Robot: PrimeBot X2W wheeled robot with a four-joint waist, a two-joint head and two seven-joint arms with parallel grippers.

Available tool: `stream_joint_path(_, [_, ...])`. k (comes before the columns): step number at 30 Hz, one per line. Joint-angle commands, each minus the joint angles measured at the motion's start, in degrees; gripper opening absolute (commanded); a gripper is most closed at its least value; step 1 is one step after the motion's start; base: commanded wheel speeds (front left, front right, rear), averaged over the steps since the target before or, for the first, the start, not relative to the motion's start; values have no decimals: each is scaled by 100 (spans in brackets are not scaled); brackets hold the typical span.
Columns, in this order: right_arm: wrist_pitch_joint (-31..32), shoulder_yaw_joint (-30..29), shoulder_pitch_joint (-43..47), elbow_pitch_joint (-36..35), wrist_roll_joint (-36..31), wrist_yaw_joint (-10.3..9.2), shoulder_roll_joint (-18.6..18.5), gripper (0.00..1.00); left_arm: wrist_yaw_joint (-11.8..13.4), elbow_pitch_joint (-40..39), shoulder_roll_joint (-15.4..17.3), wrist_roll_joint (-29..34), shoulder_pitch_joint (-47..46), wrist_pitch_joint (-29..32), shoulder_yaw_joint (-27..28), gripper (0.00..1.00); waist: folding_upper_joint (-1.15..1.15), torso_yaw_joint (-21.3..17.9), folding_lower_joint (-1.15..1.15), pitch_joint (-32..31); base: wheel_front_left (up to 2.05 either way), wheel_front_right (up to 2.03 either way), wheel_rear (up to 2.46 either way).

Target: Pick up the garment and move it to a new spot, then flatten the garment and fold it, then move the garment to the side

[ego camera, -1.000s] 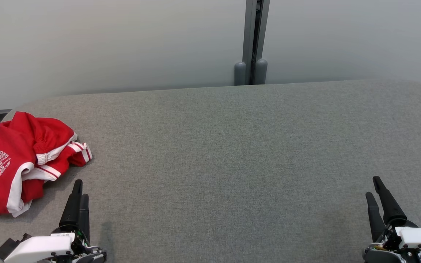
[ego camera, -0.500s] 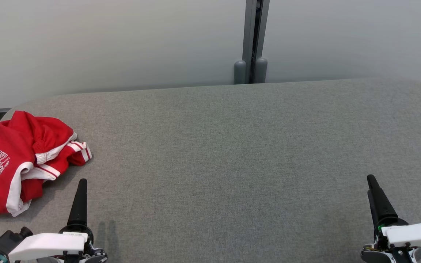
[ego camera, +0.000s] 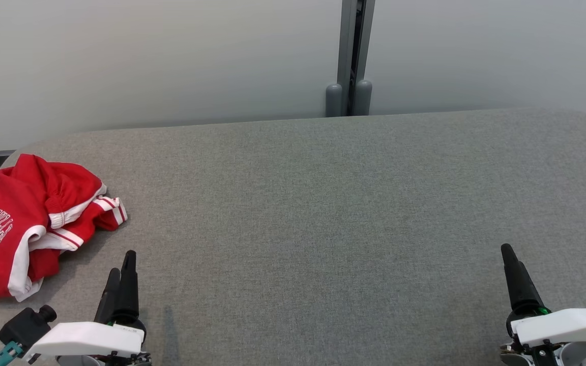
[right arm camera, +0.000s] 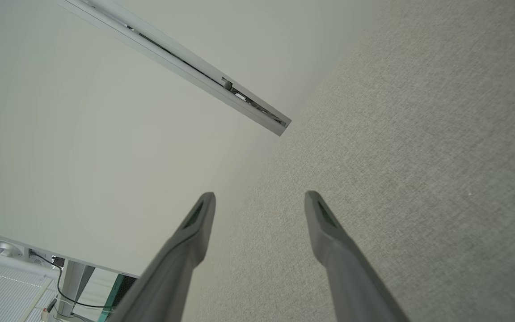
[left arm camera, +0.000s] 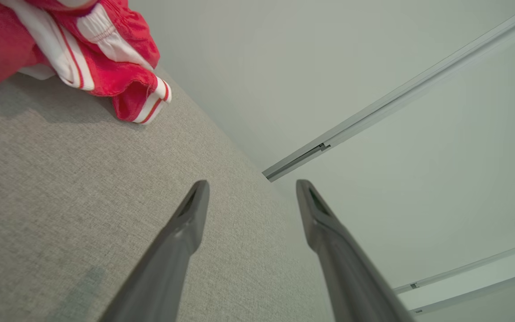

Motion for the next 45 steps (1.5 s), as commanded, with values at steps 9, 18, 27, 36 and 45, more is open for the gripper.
stream_joint_path(9, [-222, 38, -117, -57, -867, 7, -38, 100, 28, -22, 50, 872, -140, -213, -25, 100, 0, -5, 0, 16, 0, 0, 0])
stream_joint_path(18, [-389, 132, -145, -3, -1520, 8, -46, 100, 75, 51, 55, 1556, -143, -381, -48, 100, 0, -5, 0, 35, 0, 0, 0])
stream_joint_path(27, [-543, 142, -167, 48, -2164, 9, -54, 100, 151, 76, 60, 2177, -148, -526, -83, 100, 0, -10, 0, 51, 0, 0, 0])
stream_joint_path(36, [-663, 167, -154, 24, -2621, 10, -48, 100, 239, 79, 65, 2621, -104, -651, -114, 100, 0, -14, 0, 79, 0, 0, 0])
stream_joint_path(45, [-793, 254, -167, 111, -3199, 11, -61, 100, 314, 89, 72, 3115, -107, -782, -135, 100, 0, 5, 0, 112, 0, 0, 0])
